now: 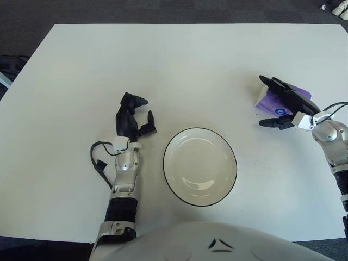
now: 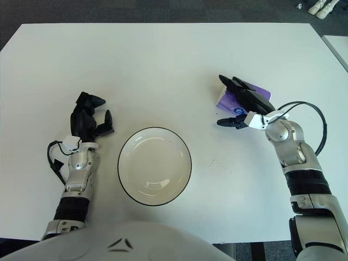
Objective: Put the tissue paper into the plate.
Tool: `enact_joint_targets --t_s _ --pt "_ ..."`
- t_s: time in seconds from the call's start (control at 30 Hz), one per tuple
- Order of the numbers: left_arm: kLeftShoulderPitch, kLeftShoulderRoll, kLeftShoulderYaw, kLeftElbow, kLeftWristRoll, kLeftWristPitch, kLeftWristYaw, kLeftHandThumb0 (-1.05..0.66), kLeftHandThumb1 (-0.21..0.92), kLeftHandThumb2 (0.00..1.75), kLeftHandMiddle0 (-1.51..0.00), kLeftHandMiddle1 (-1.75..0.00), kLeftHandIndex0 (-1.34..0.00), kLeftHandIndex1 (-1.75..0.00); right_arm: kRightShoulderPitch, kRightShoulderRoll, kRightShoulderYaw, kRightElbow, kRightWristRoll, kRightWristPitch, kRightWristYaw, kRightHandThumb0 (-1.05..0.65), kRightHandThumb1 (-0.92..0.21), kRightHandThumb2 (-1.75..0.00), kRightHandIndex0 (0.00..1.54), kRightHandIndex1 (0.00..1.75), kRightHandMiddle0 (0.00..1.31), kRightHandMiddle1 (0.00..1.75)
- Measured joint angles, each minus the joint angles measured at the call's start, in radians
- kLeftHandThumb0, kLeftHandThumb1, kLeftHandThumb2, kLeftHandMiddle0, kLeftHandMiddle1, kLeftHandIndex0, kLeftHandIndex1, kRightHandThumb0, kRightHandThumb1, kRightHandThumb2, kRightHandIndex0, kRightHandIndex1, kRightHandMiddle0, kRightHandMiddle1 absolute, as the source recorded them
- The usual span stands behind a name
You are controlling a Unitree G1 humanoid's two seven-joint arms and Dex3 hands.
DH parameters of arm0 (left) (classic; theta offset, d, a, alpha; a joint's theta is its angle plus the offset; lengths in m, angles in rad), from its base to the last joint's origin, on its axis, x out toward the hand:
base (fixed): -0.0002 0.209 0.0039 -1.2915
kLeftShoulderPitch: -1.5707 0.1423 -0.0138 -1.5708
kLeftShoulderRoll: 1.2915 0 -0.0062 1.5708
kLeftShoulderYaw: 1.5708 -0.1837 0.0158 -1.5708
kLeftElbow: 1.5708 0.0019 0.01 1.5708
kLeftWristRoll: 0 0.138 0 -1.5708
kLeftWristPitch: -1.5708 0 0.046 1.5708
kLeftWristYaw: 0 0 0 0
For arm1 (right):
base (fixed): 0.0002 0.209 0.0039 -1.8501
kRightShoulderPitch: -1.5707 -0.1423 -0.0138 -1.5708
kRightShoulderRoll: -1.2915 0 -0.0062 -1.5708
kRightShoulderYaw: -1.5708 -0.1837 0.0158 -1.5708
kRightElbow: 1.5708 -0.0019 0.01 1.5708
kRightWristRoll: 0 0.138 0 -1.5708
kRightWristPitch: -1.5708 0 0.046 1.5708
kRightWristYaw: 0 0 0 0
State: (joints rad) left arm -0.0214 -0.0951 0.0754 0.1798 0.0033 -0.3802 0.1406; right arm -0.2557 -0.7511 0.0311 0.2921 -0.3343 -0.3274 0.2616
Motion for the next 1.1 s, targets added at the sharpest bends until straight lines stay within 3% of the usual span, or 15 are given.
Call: enact_joint_targets --t_s 0.17,0.57,1.1 --pt "0.0 0.0 0.0 0.0 0.0 0.0 0.0 -0.01 0.23 1.39 -0.66 -1.63 -0.51 -1.75 0.0 -0.002 0.003 -0.002 -0.021 0.0 -0.022 -1.04 -0.54 -0.56 0.0 0.0 0.0 0.0" --pt "0.0 -0.001 -0.001 0.0 0.0 -0.001 -0.003 -0.01 0.25 1.37 -0.66 -1.63 -0.49 -1.75 0.021 -0.032 0.033 -0.051 -0.227 0.0 -0.162 -1.02 -0.51 -0.57 0.0 0.0 0.0 0.0" --pt "0.0 -0.002 -0.001 -0.001 0.002 0.006 -0.003 -0.01 0.25 1.37 -0.66 -1.63 -0.49 -1.75 0.046 -0.057 0.031 -0.127 -0.31 0.029 -0.195 -1.01 -0.46 -0.62 0.0 0.0 0.0 0.0"
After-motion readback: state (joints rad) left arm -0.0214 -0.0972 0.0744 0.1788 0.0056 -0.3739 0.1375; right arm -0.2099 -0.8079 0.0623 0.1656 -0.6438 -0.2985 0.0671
